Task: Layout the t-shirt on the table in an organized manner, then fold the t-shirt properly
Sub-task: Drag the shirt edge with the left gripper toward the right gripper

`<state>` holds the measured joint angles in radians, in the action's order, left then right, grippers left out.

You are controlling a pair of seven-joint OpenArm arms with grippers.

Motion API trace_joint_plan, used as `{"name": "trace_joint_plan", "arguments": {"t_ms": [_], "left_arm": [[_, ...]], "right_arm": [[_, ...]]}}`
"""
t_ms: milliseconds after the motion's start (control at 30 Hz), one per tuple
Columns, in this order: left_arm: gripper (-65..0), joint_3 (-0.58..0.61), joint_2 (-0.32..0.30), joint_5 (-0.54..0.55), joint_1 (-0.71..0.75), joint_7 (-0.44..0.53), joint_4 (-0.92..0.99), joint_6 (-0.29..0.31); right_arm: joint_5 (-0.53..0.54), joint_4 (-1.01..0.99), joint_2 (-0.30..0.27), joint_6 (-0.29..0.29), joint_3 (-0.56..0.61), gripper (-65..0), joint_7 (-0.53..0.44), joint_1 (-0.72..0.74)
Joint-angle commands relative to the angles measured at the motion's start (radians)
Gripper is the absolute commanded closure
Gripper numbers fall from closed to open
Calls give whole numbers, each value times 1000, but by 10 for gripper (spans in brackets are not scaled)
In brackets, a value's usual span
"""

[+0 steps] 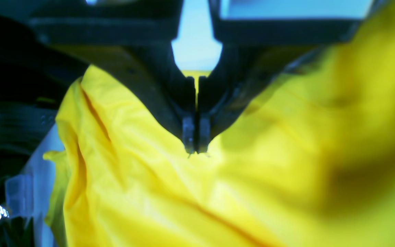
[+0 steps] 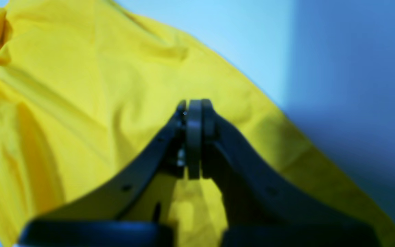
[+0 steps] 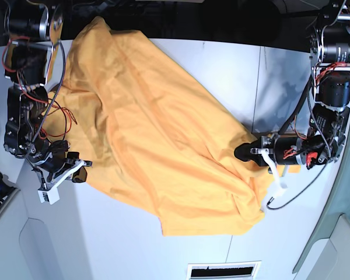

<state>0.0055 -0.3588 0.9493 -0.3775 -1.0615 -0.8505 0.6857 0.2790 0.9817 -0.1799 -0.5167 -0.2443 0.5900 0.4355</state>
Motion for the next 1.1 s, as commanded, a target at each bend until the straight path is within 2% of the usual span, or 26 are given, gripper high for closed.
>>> {"name": "trace_joint_plan", "arguments": {"t_ms": [0, 167, 300, 367, 467, 633, 767, 833, 967, 1067], "left_arm": [[0, -4, -3, 7, 1, 2, -15, 12], [0, -4, 10, -80, 99, 28, -15, 12], [0, -4, 6, -288, 111, 159, -14, 12], [0, -4, 6, -375, 92, 200, -14, -34], [0, -4, 6, -446, 50, 223, -14, -77], [0, 29, 11, -461, -42, 235, 6, -107], [0, 143, 36, -472, -97, 239, 21, -107], [0, 208, 59, -499, -110, 261, 21, -133], [0, 306, 98, -547, -117, 306, 21, -201], [0, 343, 112, -547, -122, 301, 21, -203]], "right_arm": [[-3, -34, -8, -3, 5, 0, -19, 51], [-68, -198, -8, -13, 42, 0, -42, 101], [-69, -218, -21, -15, 82, 0, -40, 69], [-53, -214, -39, -15, 98, 0, -32, 37], [16, -201, -71, -15, 102, 0, -9, -23], [186, -91, -104, -26, 101, 0, 71, -160], [263, 69, -101, -42, 102, 0, 84, -293], [298, 152, -90, -42, 101, 0, 106, -352], [304, 309, -50, -42, 101, 0, 129, -448], [304, 394, -31, -39, 98, 0, 127, -475]]}}
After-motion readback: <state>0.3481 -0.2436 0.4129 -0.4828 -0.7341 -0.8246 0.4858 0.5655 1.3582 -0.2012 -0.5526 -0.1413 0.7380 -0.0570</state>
